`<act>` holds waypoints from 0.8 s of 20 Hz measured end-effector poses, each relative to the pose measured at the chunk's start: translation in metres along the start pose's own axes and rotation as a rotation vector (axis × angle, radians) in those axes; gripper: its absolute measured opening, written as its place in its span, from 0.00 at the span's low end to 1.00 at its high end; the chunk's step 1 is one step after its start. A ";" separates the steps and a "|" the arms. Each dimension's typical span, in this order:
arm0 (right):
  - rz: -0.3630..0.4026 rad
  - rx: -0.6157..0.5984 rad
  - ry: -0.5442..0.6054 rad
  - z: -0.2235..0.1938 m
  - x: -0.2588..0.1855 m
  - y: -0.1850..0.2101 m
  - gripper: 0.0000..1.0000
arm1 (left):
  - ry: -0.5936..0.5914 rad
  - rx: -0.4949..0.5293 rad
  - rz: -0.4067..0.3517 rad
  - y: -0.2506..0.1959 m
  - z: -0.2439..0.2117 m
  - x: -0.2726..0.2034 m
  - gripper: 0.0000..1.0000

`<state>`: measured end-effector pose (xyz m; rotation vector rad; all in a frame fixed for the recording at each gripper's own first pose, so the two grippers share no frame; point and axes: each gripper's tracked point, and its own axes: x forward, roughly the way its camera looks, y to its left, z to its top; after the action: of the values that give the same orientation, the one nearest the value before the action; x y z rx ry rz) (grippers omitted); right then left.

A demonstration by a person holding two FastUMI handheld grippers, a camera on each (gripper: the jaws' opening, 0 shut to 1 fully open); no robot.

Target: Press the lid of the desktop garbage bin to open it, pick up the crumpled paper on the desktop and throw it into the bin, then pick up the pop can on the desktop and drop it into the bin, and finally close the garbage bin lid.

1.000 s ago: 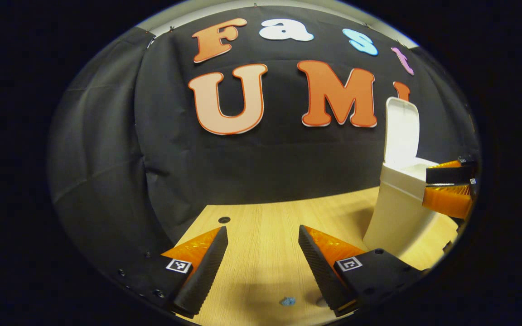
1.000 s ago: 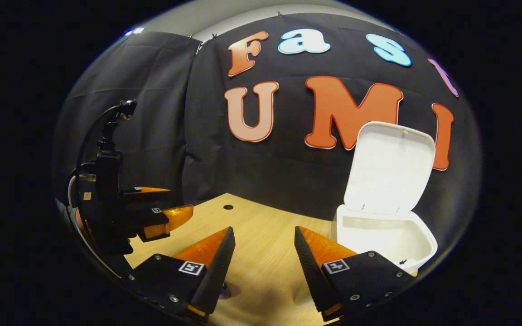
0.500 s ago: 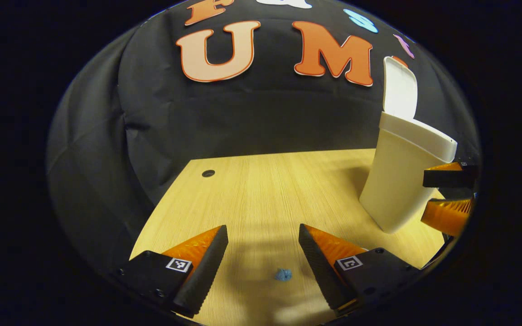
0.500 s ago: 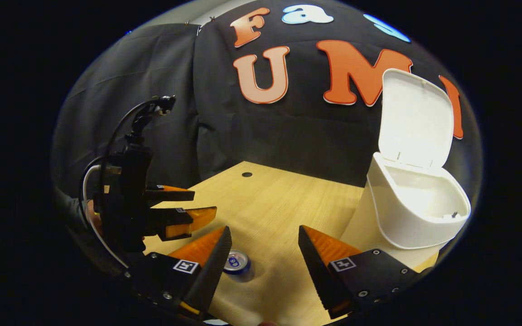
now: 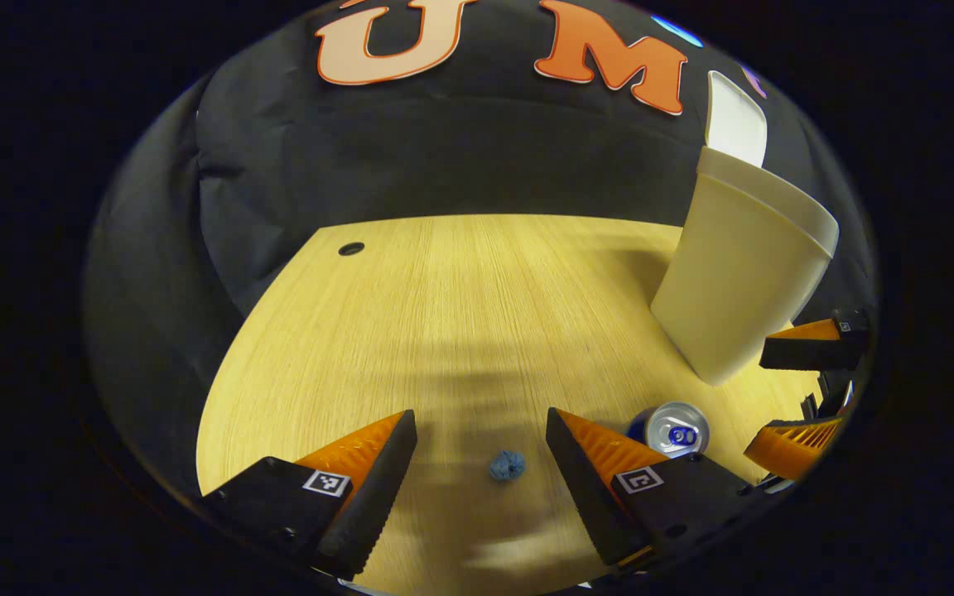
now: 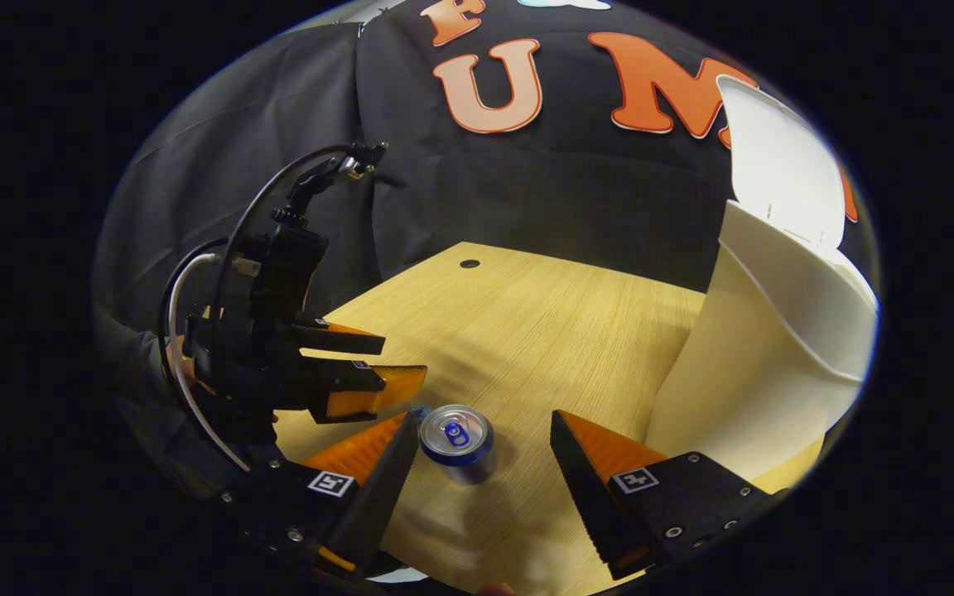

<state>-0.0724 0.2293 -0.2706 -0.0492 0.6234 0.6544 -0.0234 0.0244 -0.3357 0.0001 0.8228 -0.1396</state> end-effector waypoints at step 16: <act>0.017 0.041 0.110 -0.054 0.042 0.014 0.97 | 0.178 0.118 -0.161 -0.025 -0.067 0.039 0.98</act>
<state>-0.0824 0.2510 -0.3360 -0.0417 0.7440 0.6579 -0.0489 -0.0018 -0.4084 0.0583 0.9911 -0.3443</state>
